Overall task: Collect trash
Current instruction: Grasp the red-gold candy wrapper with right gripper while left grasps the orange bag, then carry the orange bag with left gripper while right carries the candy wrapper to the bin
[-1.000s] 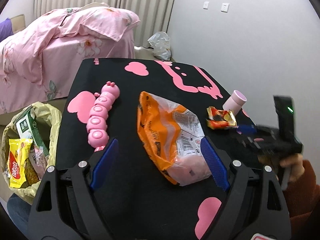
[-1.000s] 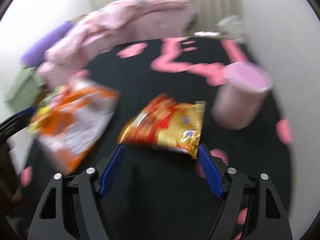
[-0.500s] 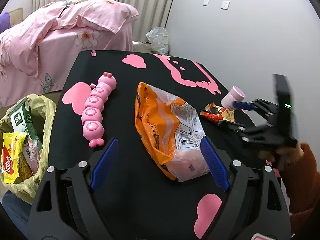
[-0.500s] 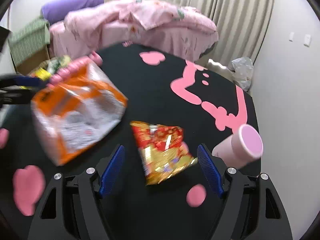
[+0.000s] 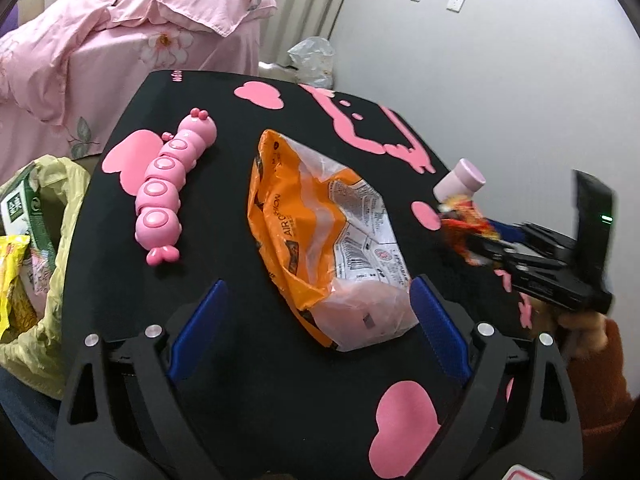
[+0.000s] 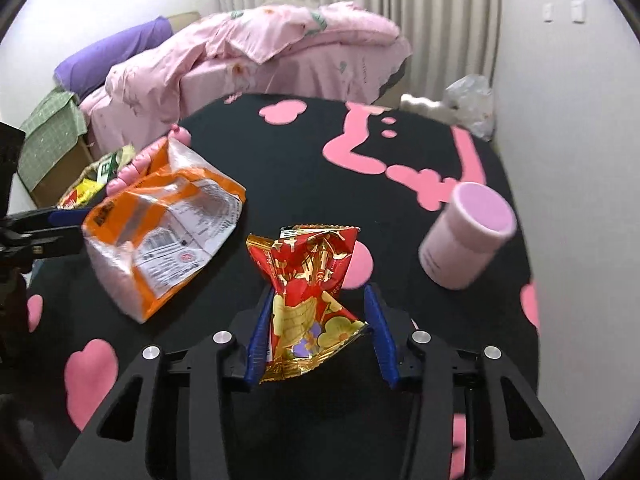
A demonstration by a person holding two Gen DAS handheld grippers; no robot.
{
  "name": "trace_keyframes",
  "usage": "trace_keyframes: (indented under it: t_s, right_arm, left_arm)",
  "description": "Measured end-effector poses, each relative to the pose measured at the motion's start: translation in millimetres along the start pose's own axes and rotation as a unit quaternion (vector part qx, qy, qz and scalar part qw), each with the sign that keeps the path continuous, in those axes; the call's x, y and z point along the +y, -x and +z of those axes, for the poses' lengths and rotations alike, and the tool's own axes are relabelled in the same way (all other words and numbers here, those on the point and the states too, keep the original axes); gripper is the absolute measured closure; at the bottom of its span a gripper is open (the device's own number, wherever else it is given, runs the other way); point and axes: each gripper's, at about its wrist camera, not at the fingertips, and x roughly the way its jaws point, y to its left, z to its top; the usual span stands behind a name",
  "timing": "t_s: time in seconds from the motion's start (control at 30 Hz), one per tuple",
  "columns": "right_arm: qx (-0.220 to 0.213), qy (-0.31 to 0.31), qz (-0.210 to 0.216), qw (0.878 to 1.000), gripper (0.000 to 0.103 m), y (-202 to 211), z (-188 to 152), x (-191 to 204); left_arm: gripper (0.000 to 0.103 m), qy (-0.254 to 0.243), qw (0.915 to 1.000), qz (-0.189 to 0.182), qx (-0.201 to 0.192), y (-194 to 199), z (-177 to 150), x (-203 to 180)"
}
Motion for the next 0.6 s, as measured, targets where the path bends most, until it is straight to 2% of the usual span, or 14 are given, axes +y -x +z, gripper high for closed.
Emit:
trace_keyframes:
  t_s: [0.17, 0.23, 0.27, 0.4, 0.6]
  right_arm:
    - [-0.023, -0.034, -0.002, 0.999, 0.06, 21.5, -17.0, -3.0]
    - [-0.021, -0.04, -0.004, 0.999, 0.06, 22.4, -19.9, -3.3]
    - [-0.021, -0.043, -0.003, 0.999, 0.06, 23.3, -21.3, -3.1]
    - [-0.023, -0.049, 0.0, 0.999, 0.06, 29.2, -25.0, -0.8]
    - [-0.038, -0.048, 0.0, 0.998, 0.06, 43.2, -22.1, 7.8]
  left_arm:
    - [0.032, 0.02, 0.9992, 0.004, 0.034, -17.0, -0.3, -4.9]
    - [0.041, 0.023, 0.9986, -0.008, 0.048, -24.9, -2.8, -7.8]
    - [0.049, 0.025, 0.9984, -0.015, 0.048, -25.8, -3.8, -8.6]
    - [0.065, 0.013, 0.9996, -0.009, 0.025, -14.4, -2.7, -12.9]
    - [0.073, 0.01, 0.9995, 0.005, -0.028, 18.9, 3.3, -5.1]
